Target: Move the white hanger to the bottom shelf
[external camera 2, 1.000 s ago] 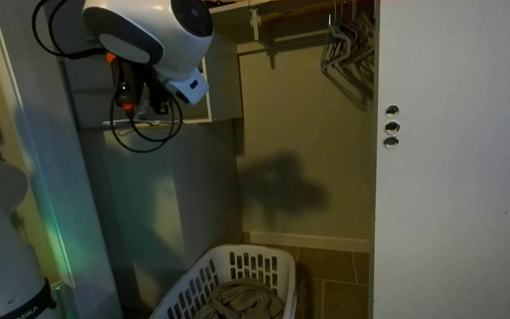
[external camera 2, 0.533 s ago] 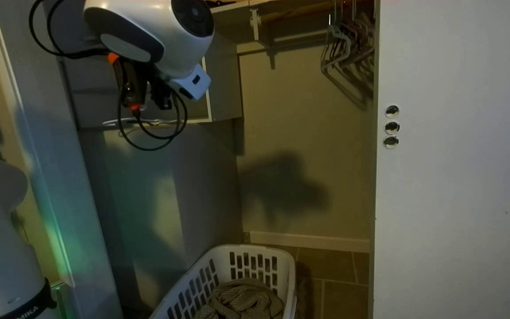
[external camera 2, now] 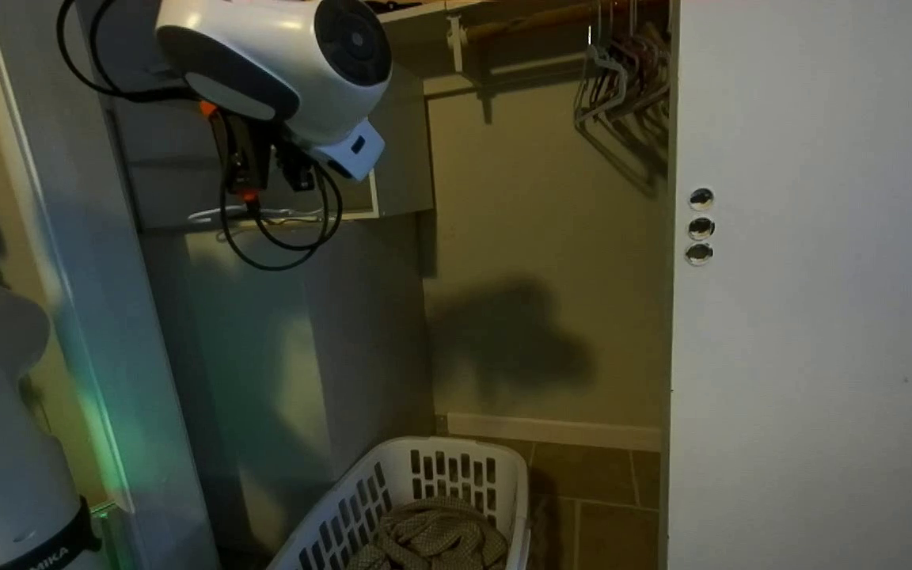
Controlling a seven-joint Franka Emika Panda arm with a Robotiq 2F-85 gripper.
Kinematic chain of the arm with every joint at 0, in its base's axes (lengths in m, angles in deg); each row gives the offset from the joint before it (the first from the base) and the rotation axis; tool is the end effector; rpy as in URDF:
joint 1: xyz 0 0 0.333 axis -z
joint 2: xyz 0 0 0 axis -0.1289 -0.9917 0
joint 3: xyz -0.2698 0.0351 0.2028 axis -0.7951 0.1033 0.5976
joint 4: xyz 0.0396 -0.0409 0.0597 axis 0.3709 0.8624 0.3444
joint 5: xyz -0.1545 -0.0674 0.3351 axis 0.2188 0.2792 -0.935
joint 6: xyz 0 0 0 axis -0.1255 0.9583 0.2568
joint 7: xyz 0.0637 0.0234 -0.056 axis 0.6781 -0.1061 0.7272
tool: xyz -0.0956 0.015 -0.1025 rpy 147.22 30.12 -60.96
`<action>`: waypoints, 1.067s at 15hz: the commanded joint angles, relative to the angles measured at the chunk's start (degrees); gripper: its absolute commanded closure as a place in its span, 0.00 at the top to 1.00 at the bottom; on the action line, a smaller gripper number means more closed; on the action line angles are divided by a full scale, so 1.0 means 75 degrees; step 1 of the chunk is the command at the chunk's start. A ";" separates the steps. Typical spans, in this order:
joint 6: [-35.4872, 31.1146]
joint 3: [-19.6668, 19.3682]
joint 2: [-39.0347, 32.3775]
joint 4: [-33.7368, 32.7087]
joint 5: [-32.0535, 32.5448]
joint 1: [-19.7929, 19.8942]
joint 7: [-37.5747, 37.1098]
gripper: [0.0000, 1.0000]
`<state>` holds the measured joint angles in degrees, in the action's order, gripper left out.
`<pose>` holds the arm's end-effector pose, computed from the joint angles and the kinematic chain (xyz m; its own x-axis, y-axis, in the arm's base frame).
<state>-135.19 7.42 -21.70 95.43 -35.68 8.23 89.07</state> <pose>0.3165 -0.0673 0.5563 0.9772 -0.2113 0.0226 -0.0142 -0.1707 -0.9852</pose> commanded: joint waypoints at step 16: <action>-0.1096 0.1265 -0.0431 0.0000 -0.1815 -0.0141 -0.0085 0.02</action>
<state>-138.67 13.98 -25.32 95.50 -45.68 7.88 90.21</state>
